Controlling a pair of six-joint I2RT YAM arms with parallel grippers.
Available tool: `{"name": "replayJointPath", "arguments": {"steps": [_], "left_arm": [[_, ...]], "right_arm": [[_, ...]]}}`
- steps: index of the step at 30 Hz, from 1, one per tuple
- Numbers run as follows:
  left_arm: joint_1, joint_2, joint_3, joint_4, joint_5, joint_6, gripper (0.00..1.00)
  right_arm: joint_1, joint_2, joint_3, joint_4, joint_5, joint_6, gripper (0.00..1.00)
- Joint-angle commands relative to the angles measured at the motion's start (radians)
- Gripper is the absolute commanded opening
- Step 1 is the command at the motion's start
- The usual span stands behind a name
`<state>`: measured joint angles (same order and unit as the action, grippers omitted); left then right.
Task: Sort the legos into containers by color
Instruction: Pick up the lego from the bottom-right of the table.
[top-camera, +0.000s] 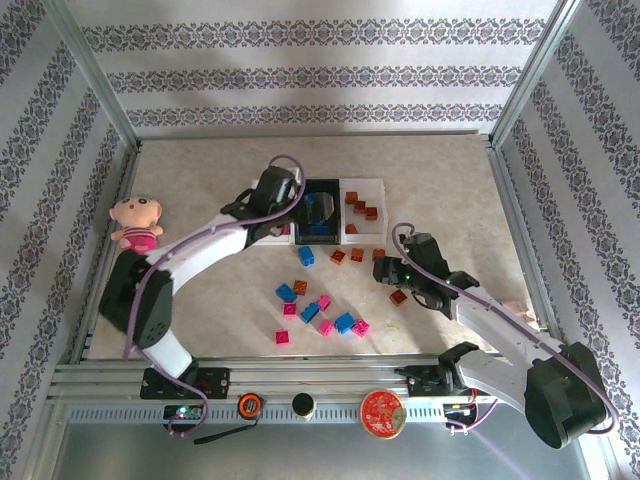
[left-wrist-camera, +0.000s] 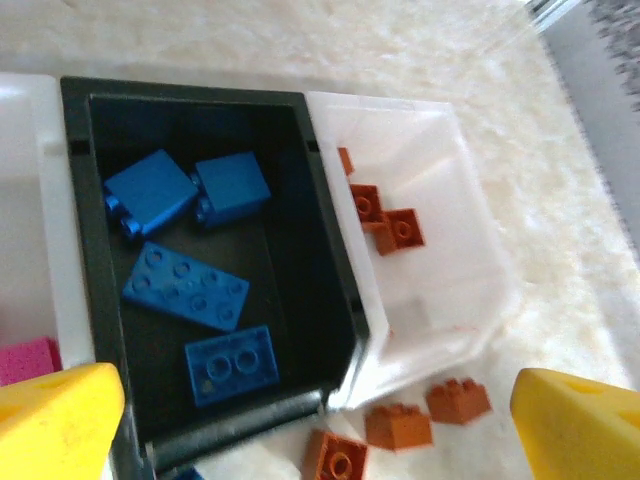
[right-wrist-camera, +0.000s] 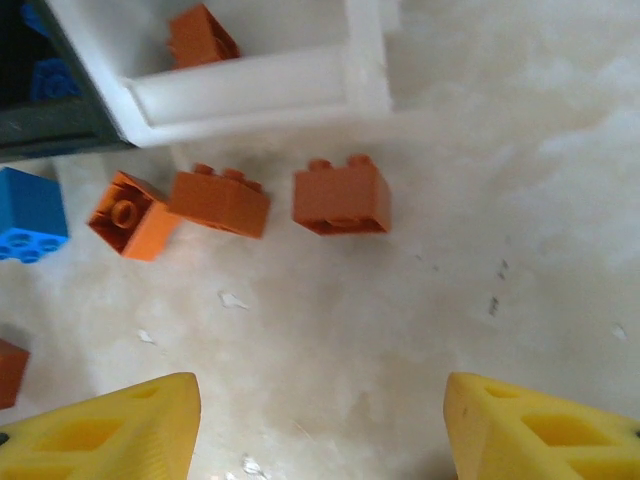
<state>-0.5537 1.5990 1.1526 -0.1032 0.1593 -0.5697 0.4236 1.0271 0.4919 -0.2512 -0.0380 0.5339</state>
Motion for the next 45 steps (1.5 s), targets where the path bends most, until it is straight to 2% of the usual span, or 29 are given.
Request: {"name": "replayJointPath", "arguments": {"steps": [1,5,10,19,33,38,45], "left_arm": [[-0.015,-0.093,-0.154,0.126,0.041,-0.075,1.0],[-0.016,-0.194,-0.321,0.191,0.053,-0.118,1.0],[-0.015,-0.263,-0.409,0.201,0.056,-0.132,1.0],[-0.015,-0.263,-0.447,0.256,0.071,-0.149,1.0],[-0.016,-0.305,-0.47,0.223,0.063,-0.127,1.0],[-0.016,-0.332,-0.48,0.192,0.053,-0.12,1.0],[-0.016,-0.389,-0.497,0.139,0.046,-0.119,1.0]], "right_arm": [[0.012,-0.006,-0.019,-0.069,0.05,0.044,0.67],[0.015,0.02,-0.018,-0.125,0.054,0.065,0.67],[0.042,0.015,0.001,-0.232,0.104,0.083,0.67],[0.064,0.125,0.049,-0.324,0.086,0.088,0.67],[0.11,0.296,0.13,-0.268,0.081,0.044,0.55],[0.116,0.261,0.145,-0.269,0.064,0.011,0.44],[0.139,0.125,0.265,-0.279,0.016,-0.065,0.38]]}}
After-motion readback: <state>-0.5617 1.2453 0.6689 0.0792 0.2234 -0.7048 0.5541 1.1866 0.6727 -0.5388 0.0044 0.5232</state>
